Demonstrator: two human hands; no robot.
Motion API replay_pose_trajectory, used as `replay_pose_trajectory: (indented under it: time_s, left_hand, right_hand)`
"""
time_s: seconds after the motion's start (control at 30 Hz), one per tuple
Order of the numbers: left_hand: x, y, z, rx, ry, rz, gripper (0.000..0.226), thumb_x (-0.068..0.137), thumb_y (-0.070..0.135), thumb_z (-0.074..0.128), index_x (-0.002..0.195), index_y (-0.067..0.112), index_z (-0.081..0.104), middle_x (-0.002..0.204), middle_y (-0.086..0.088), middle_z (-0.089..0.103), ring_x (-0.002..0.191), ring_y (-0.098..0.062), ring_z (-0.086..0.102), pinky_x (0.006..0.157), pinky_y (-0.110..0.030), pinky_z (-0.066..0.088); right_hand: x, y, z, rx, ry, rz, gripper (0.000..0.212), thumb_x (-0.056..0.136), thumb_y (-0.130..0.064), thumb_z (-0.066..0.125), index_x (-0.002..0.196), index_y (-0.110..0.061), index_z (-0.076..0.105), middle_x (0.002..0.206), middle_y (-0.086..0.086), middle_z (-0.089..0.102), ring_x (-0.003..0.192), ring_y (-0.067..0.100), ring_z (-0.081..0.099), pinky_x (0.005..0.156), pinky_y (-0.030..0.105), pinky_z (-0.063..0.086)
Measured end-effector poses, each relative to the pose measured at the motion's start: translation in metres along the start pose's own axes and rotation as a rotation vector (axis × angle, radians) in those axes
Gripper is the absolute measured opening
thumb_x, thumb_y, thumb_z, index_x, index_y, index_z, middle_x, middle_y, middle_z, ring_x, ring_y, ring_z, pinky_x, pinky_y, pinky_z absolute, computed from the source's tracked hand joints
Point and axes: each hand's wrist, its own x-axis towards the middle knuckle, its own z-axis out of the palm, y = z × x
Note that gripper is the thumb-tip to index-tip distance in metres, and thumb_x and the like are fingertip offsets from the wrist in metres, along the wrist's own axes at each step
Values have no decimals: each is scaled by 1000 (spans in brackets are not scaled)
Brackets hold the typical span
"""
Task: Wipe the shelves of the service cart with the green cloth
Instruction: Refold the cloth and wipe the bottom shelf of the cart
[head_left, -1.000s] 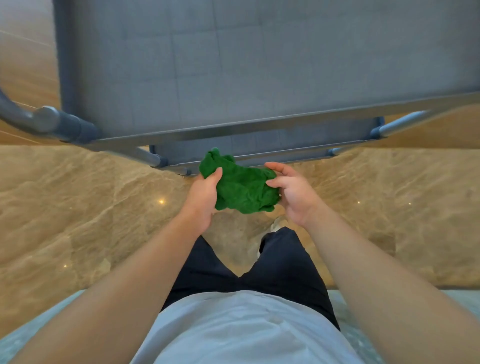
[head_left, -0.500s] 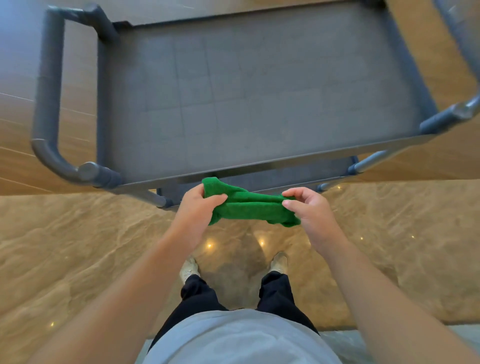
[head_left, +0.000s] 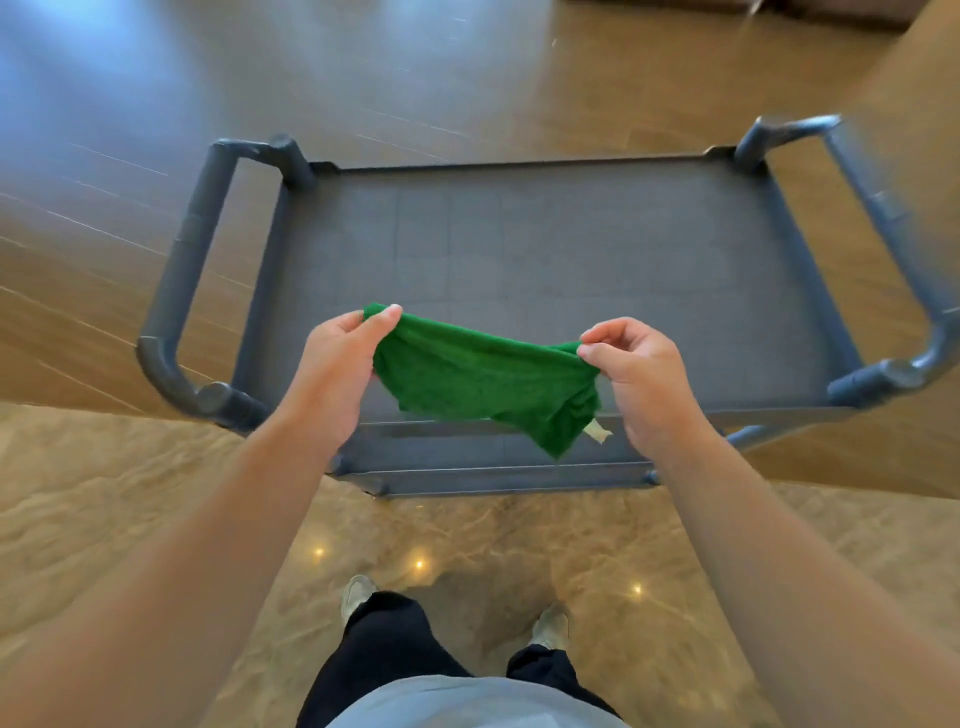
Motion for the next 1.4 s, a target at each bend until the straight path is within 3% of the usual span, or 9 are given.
replay_pose_trajectory:
  time_s: [0.43, 0.63, 0.7, 0.8, 0.93, 1.03, 1.17, 1.27, 1.4]
  left_hand:
    - [117, 51, -7, -210, 50, 67, 23, 100, 30, 57, 82, 19, 66, 81, 1, 70, 85, -16, 67, 81, -34, 55]
    - [139, -44, -40, 264, -14, -87, 13, 92, 19, 70, 81, 14, 68, 76, -1, 64, 75, -16, 55, 60, -20, 41]
    - [138, -73, -51, 468, -53, -144, 16, 90, 20, 73, 83, 11, 63, 79, -2, 62, 74, -19, 56, 61, -27, 41]
    - [131, -90, -52, 730, -71, -121, 26, 88, 24, 75, 78, 14, 52, 75, 0, 55, 66, -14, 48, 57, -28, 35]
    - [137, -84, -45, 680, -58, -107, 22, 89, 36, 74, 88, 18, 60, 84, 5, 63, 79, -11, 59, 63, -26, 41]
    - [147, -80, -42, 624, 3, -126, 19, 94, 28, 66, 82, 14, 66, 80, -4, 66, 80, -22, 62, 66, -32, 45]
    - [146, -77, -34, 495, 152, -229, 17, 91, 25, 70, 87, 10, 62, 84, -4, 64, 79, -21, 58, 66, -32, 44]
    - [144, -77, -29, 484, 159, -258, 12, 87, 15, 73, 90, 11, 62, 89, -2, 62, 77, -12, 55, 63, -27, 42]
    - [153, -63, -29, 321, 222, -178, 15, 87, 2, 66, 80, 13, 60, 83, -7, 62, 76, -21, 56, 68, -31, 46]
  right_hand:
    - [95, -58, 48, -142, 145, -278, 25, 87, 1, 69, 76, -22, 66, 72, -9, 63, 63, -2, 55, 65, 13, 44]
    - [89, 37, 69, -505, 148, -33, 21, 88, -8, 69, 82, -27, 64, 81, -8, 64, 79, 10, 60, 75, 27, 46]
    - [83, 62, 74, -623, 125, 129, 15, 90, -14, 68, 103, -21, 66, 84, -7, 61, 83, 16, 60, 76, 33, 46]
    - [76, 77, 80, -650, 151, 251, 35, 94, -25, 63, 128, -18, 58, 80, -4, 58, 78, 14, 58, 74, 37, 47]
    - [95, 68, 78, -672, 258, 351, 42, 101, -41, 49, 136, -20, 55, 114, 1, 68, 106, 25, 60, 93, 43, 48]
    - [116, 67, 73, -785, 161, 434, 51, 97, -50, 53, 137, -19, 54, 134, 2, 60, 122, 28, 56, 105, 48, 43]
    - [132, 62, 69, -773, 152, 495, 40, 94, -46, 59, 124, -19, 59, 121, 3, 64, 110, 28, 60, 89, 38, 47]
    - [138, 58, 68, -738, 126, 444, 14, 93, -32, 58, 89, -19, 60, 92, 1, 64, 85, 24, 58, 70, 34, 44]
    - [142, 35, 70, -331, 121, 228, 23, 92, -17, 53, 74, -16, 39, 66, -3, 41, 63, 12, 36, 55, 29, 32]
